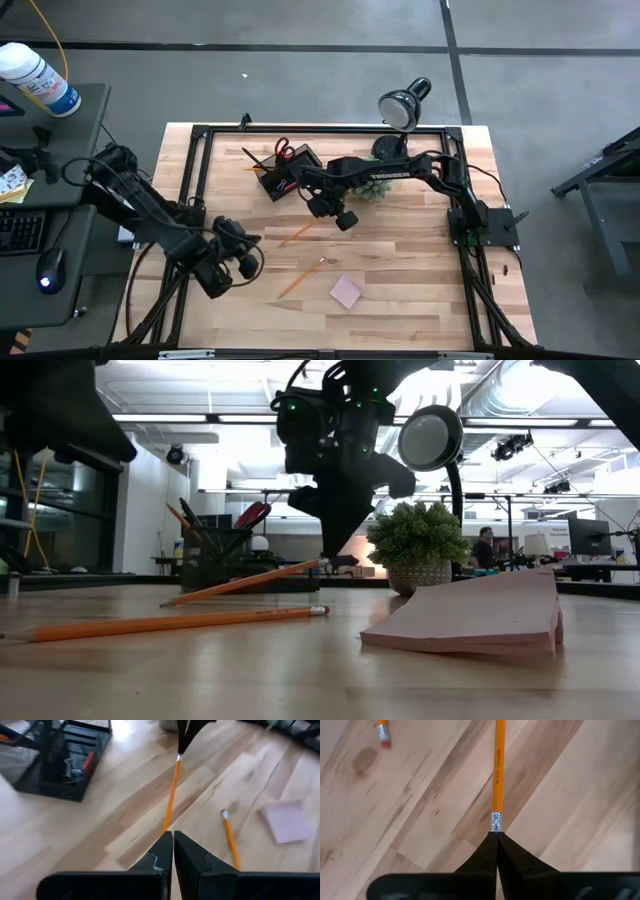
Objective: Pick and place office supplies into organizer
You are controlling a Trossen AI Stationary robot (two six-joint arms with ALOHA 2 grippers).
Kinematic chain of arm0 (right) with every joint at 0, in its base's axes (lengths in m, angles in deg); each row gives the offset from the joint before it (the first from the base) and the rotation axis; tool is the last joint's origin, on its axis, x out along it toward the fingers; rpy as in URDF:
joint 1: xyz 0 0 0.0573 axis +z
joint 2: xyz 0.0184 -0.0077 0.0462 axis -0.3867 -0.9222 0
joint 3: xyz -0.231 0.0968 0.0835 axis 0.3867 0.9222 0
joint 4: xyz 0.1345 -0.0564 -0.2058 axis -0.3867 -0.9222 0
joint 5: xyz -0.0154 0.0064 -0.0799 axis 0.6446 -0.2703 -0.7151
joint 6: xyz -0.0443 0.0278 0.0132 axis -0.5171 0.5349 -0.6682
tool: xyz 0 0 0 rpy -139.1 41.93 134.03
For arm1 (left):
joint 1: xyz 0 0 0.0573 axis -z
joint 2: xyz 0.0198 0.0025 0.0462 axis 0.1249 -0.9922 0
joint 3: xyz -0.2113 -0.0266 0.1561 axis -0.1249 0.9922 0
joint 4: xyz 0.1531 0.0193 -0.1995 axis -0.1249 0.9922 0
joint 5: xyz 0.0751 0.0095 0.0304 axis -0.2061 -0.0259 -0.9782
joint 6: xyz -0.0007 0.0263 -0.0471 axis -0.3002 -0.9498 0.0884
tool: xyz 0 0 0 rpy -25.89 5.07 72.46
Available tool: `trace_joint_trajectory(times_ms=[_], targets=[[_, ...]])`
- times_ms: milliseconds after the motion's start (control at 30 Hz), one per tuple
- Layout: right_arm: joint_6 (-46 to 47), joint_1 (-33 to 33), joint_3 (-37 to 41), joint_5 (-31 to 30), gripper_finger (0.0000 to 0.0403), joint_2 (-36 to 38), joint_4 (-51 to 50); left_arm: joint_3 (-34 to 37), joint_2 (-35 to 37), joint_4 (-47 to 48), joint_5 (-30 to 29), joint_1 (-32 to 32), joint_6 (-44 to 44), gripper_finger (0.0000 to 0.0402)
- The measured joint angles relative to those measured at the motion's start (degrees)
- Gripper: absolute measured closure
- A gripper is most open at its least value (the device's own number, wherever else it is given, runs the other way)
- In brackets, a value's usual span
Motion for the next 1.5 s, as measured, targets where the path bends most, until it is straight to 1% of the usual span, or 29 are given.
trace_joint_trajectory(times_ms=[67,100,200,300,467,600,867,933,1067,1267,1367,1500], targets=[[0.1,0.0,0.0,1.0,0.0401,0.0,0.0,1.9,0.0,-4.1,-1.4,0.1,0.0,0.0396],[0.3,0.0,0.0,1.1,0.0401,0.0,0.1,2.3,0.0,-4.5,-1.7,0.1,0.0,0.0396],[0.4,0.2,0.0,0.1,0.0402,0.0,0.3,2.3,0.0,-3.8,-3.5,0.0,0.0,0.0396],[0.4,0.5,0.0,-2.2,0.0402,-0.7,0.4,2.3,0.0,-3.0,-5.4,-0.1,0.0,0.0396],[0.6,1.6,0.0,-3.7,0.0403,-2.7,-0.2,2.3,0.0,-2.2,-2.7,-2.3,-1.6,0.0396],[0.6,2.2,0.0,-4.1,0.0402,-3.7,-1.1,2.3,0.0,-2.3,-2.3,-3.1,-2.8,0.0396],[1.5,2.6,0.0,-1.8,0.0401,-5.0,-1.3,2.3,0.0,-2.1,-2.1,-3.0,-3.2,0.0396],[1.8,2.8,0.0,-1.5,0.0394,-5.0,-1.2,2.3,0.0,-2.1,-2.1,-3.0,-3.5,0.0396],[2.9,3.2,0.0,-1.4,0.0361,-5.0,-0.7,2.3,0.0,-2.1,-1.9,-3.0,-3.5,0.0396],[5.3,3.7,0.0,-4.0,0.0310,-5.0,-2.0,2.3,0.0,-2.3,-1.9,-3.0,-3.6,0.0396],[5.4,3.8,0.0,-3.7,0.0299,-5.0,-2.4,2.3,0.0,-2.3,-1.8,-3.0,-4.8,0.0396],[5.4,4.3,0.0,-4.2,0.0300,-5.0,-2.1,2.3,0.0,-2.3,-0.8,-3.0,-5.1,0.0396]])
